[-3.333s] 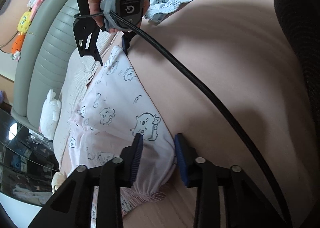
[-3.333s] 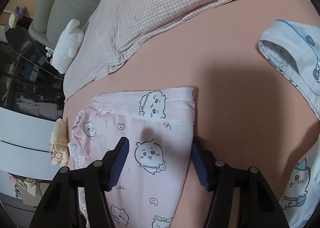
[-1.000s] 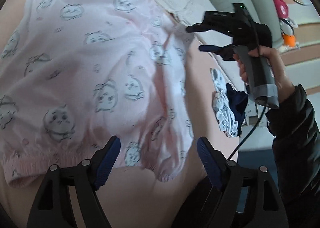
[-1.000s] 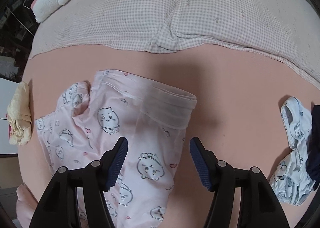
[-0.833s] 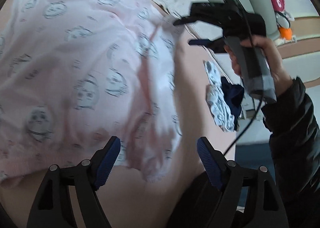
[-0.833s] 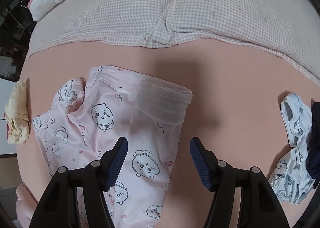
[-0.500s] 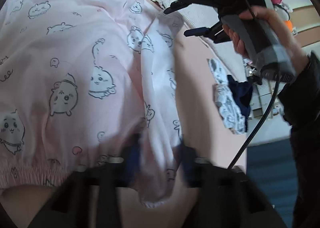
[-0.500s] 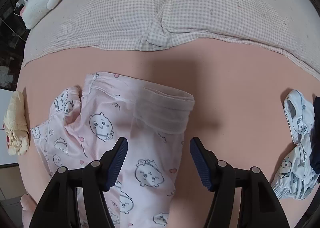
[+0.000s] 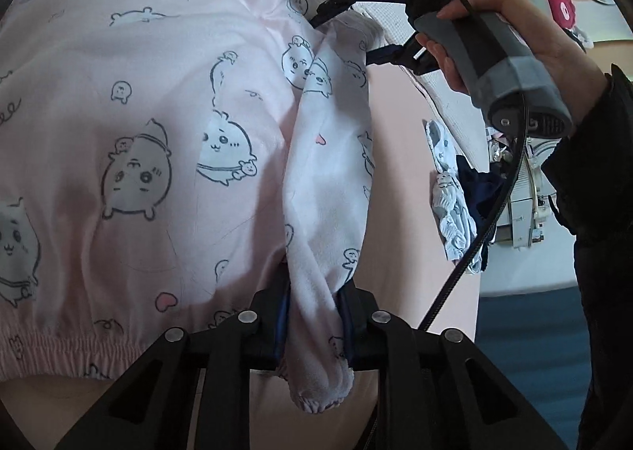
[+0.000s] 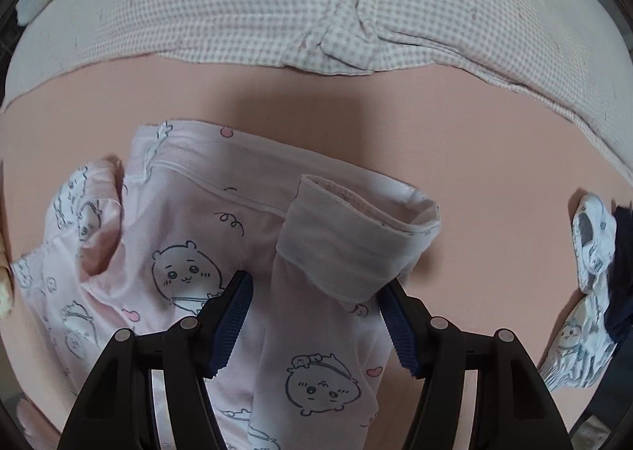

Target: Fold clothes

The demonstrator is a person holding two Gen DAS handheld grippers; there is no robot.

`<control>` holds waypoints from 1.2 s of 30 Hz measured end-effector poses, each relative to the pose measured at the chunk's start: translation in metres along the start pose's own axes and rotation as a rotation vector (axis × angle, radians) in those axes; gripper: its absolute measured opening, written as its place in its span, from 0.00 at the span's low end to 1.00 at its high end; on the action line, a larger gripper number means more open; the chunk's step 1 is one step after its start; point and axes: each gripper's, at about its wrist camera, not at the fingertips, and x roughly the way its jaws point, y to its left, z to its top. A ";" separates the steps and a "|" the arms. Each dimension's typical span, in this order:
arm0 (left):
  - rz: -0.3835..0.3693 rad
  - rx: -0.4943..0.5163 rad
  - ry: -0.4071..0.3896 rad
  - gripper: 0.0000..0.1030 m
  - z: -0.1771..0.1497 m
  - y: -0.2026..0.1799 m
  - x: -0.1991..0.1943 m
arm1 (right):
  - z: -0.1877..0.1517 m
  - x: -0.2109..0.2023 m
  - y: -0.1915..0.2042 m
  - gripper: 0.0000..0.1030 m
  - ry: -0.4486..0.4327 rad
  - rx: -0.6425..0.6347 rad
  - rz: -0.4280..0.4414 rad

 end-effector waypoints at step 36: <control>-0.017 0.059 0.036 0.18 -0.007 -0.019 0.007 | 0.000 -0.024 0.024 0.62 -0.093 -0.067 -0.022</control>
